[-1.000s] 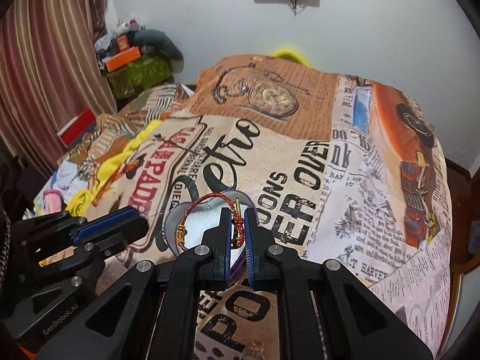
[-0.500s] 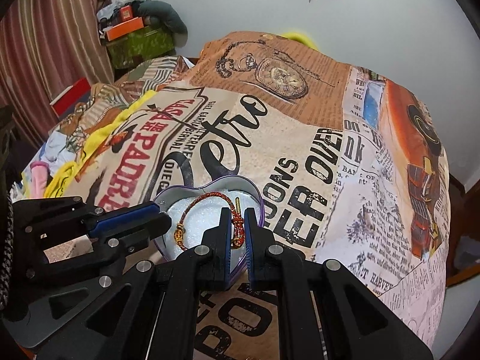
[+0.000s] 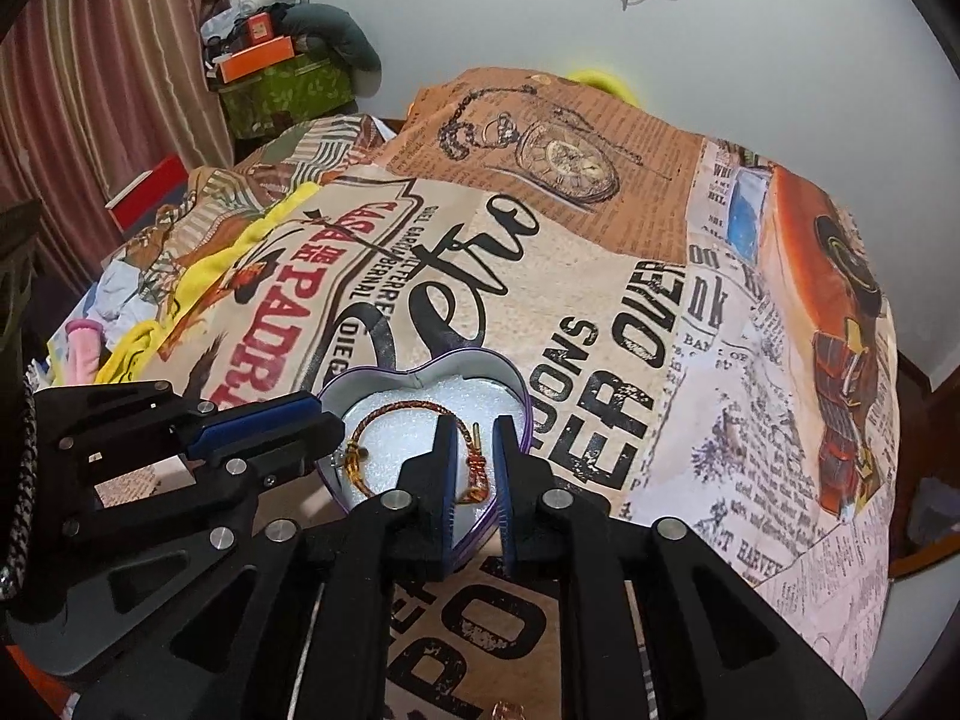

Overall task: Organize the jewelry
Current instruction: 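Lower the bracelet into the purple heart tin and open the right gripper, then withdraw the right gripper from the tin toward the jewelry pile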

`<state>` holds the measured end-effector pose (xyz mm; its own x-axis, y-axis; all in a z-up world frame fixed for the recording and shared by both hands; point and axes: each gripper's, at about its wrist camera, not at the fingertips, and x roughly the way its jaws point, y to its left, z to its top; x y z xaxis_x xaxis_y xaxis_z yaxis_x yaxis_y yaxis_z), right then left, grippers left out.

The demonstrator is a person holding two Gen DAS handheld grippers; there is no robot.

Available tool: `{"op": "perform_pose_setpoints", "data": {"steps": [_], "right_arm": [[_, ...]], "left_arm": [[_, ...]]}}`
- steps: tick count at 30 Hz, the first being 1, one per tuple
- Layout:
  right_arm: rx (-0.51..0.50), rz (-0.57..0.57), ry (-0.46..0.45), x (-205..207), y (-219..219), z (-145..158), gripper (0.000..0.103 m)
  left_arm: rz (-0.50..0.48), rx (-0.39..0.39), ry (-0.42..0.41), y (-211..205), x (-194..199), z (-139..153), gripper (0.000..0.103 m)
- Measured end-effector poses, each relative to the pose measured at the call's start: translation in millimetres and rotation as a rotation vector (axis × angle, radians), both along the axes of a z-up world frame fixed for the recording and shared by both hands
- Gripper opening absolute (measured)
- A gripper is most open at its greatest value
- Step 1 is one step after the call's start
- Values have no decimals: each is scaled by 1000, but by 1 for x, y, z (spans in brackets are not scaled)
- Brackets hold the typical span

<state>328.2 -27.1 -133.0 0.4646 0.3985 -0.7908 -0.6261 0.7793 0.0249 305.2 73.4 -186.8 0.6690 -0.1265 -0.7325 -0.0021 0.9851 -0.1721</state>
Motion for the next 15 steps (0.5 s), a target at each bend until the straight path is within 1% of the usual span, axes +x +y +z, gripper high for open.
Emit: {"op": "perform_pose_setpoints", "data": {"steps": [2,4,15], "right_arm": [[2,-6,-17,-3,-2,4,27],[2,-10,-40,-8,-4,10,30],[22,-34,-101,-37,-22,36,30]], "left_arm": [[1,0,-7,-1,-4,5,8],[1,0,-15,-1,-7,10,8],[-6,26,-56,-9,-34,40,10]]}}
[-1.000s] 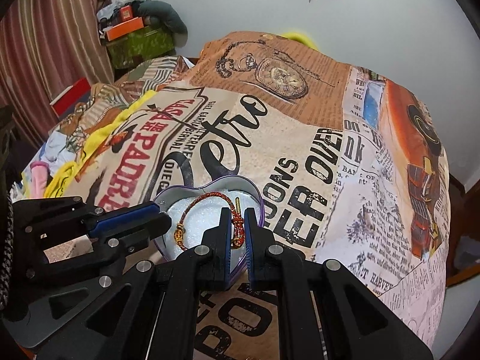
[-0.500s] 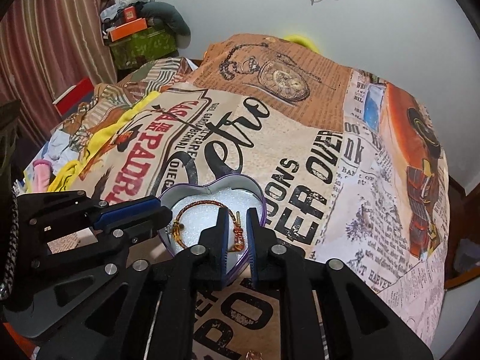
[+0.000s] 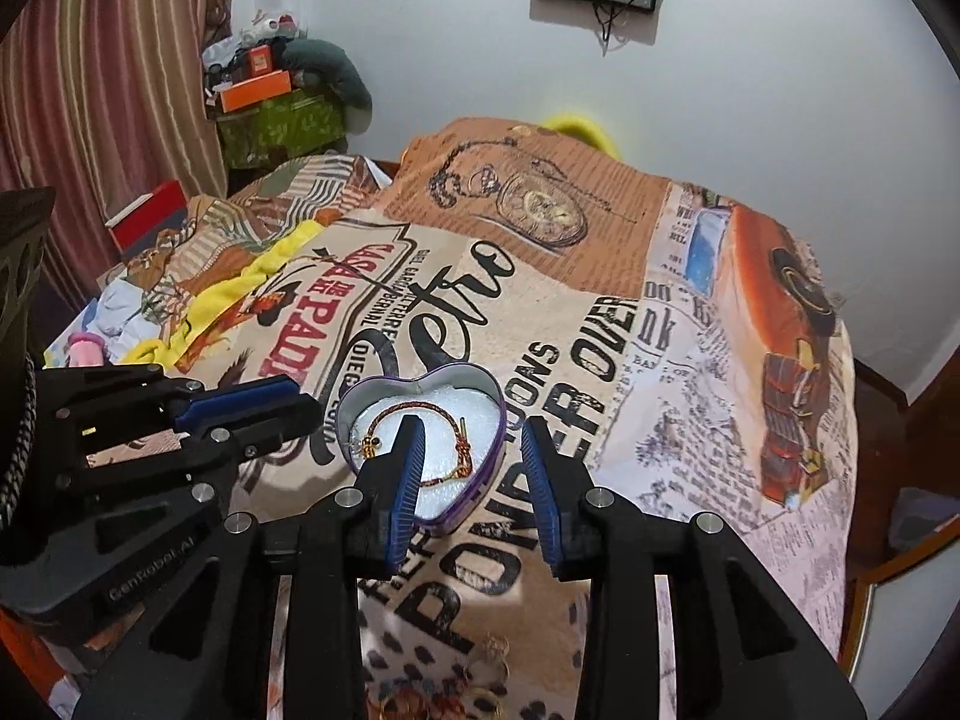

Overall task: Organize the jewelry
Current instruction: 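Withdraw the right gripper from the tin toward the jewelry pile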

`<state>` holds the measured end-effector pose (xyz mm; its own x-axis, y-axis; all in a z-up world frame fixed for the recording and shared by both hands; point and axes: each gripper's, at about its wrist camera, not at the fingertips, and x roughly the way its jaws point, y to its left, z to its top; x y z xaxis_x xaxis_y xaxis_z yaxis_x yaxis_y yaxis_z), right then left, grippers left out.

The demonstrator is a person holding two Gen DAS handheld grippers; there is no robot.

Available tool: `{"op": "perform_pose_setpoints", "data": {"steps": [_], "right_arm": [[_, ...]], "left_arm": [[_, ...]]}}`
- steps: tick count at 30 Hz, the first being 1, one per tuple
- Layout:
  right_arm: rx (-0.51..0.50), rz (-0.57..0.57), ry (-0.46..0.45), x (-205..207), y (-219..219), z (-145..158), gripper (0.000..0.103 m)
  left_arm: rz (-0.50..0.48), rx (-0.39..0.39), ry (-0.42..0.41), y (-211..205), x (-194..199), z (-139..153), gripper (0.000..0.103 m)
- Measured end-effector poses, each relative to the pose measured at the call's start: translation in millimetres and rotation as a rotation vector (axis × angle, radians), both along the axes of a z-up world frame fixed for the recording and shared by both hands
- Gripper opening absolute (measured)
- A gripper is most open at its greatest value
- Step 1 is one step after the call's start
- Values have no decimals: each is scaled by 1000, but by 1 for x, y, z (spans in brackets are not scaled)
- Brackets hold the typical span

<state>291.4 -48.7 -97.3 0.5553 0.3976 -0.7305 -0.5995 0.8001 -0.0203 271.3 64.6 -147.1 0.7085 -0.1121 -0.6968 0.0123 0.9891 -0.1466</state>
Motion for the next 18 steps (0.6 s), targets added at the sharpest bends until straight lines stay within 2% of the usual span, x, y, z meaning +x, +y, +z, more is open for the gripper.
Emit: {"op": "perform_pose_setpoints", "data": {"steps": [10,14,18], "right_arm": [[44,-55,6,-22,-35,12,30],[58,-92,25,-29,-54,11,30],[70,-118,46,-35,-72,7,30]], "left_arm": [[-25,34,-16,-14,-29,16,10],[-42,32,-5,-22,-38,15,18],[-68,34,14,-33,-45,9,19]]}}
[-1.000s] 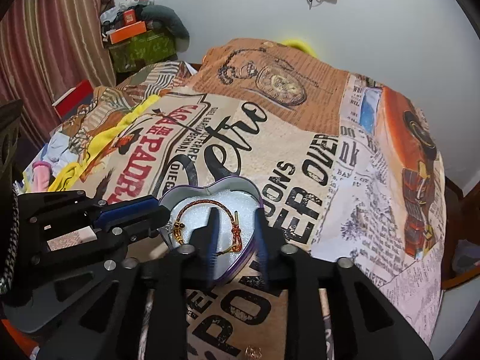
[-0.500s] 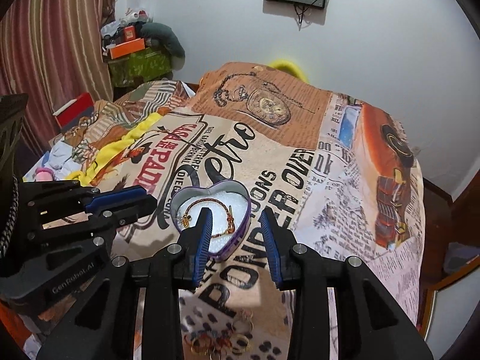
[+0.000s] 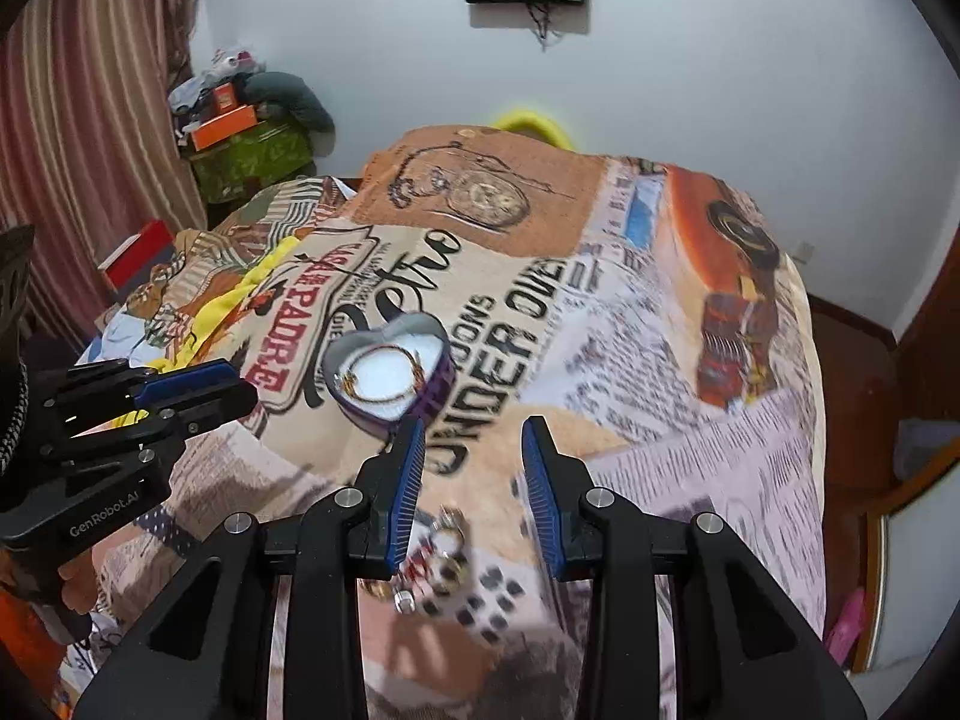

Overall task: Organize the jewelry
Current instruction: 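Withdraw the right gripper from the tin toward the jewelry pile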

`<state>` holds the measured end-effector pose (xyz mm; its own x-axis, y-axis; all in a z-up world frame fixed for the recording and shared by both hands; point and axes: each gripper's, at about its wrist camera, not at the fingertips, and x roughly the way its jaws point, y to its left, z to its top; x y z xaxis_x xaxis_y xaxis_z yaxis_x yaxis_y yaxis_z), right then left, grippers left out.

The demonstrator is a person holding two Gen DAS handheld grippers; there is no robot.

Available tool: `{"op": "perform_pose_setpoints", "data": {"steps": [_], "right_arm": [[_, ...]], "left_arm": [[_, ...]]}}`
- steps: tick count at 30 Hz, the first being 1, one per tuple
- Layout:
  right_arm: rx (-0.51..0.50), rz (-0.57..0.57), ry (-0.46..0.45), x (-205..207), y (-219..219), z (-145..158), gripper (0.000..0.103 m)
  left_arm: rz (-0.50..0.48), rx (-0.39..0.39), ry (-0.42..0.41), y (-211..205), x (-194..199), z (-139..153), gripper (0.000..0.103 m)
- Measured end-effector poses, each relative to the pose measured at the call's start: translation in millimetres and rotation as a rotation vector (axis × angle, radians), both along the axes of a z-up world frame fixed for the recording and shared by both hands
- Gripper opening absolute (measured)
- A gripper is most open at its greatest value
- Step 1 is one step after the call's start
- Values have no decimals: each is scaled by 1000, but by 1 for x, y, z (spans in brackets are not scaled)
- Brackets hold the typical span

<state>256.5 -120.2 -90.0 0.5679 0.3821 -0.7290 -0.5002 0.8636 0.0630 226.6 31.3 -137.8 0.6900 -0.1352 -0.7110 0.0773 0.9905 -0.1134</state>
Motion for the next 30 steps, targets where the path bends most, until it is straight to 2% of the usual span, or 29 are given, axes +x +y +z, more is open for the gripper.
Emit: {"op": "perform_pose_setpoints", "data": {"steps": [19,22,25,30], "right_arm": [[-11,-11,91,-32,-42,-42,30],[-10,-5,98,-35,-43,-46,30],[-3,-1,113,-35,-45,-51,31],[-6,-5,125,-35,-47,-57,31]], "left_arm": [[-170,-45,164,-63,-26,-57,20],[-179,-34,168,-70,-23,-62,22],[-176,-39,164,-73,-18,-63,31],[-158,-42,158,-72,-13,-62,31]]}}
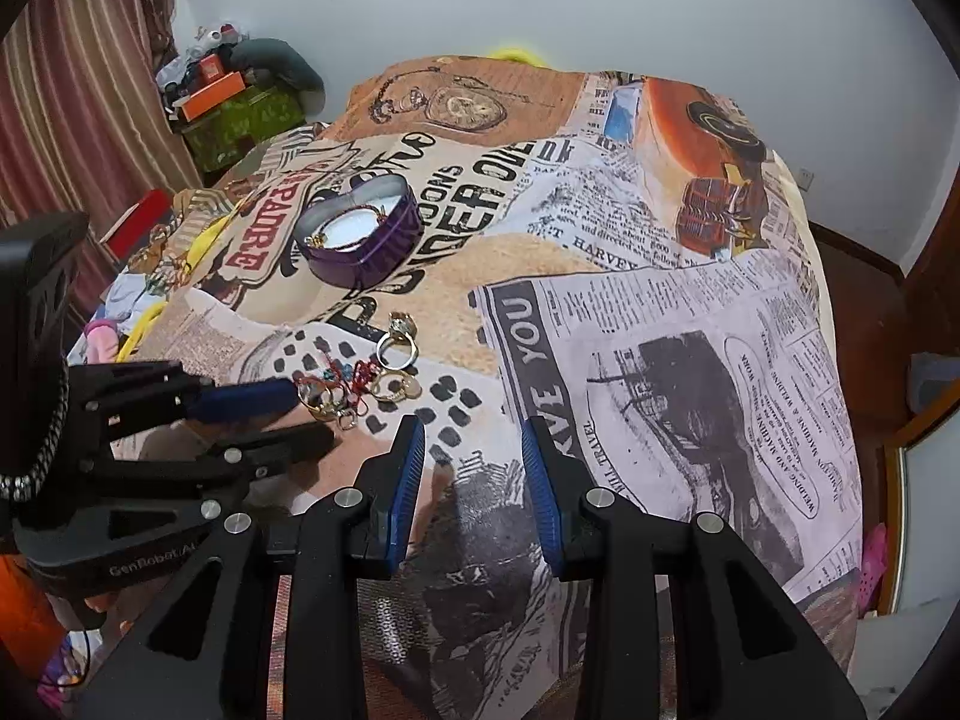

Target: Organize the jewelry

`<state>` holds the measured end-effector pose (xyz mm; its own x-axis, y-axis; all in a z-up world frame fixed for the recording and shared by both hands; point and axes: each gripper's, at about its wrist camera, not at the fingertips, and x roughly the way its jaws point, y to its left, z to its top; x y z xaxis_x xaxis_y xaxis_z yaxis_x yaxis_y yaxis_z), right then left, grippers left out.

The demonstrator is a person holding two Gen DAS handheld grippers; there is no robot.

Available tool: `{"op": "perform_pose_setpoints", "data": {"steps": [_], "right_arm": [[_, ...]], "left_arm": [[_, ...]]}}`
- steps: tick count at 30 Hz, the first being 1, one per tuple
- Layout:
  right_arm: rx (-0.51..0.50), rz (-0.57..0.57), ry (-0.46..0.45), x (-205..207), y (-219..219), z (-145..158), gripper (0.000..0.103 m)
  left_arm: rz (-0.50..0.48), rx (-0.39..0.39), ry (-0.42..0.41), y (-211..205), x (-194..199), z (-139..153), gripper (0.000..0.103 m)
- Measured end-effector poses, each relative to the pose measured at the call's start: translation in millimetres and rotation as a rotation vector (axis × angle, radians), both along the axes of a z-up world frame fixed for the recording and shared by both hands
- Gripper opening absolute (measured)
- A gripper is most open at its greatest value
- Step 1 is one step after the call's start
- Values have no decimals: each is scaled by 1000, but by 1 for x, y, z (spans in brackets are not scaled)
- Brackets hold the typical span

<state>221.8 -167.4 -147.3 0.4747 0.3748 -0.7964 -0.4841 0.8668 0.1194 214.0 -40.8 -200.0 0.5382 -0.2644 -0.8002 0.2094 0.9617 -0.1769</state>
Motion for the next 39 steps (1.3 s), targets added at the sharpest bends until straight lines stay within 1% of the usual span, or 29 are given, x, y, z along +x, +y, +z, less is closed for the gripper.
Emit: {"op": "perform_pose_setpoints", "data": {"steps": [5,12,13,14,15,22,30,39], "right_arm": [[10,-5,12,2,-3,-3,31],[23,0,31,1,-1,-8,31],[22,2,33,0,0,-9,31],[22,3,35,0,0,-9,31],[21,4,37,0,1,-9,31],[26,14,37,-2,4,-8,31],[17,45,34,-7,18,-8,31],[25,127,56,-12,46,-9,31]], "left_arm": [[6,-25,-7,4,2,1,31],[-25,43,-28,-9,9,-3,31],[-25,48,-34,-10,9,-3,30],[-29,48,-37,-10,8,-4,22],[-35,46,-38,-11,8,-3,20],[-33,52,-60,-8,-3,3,20],[-1,41,-113,9,-23,23,20],[58,48,-130,38,-37,25,20]]}}
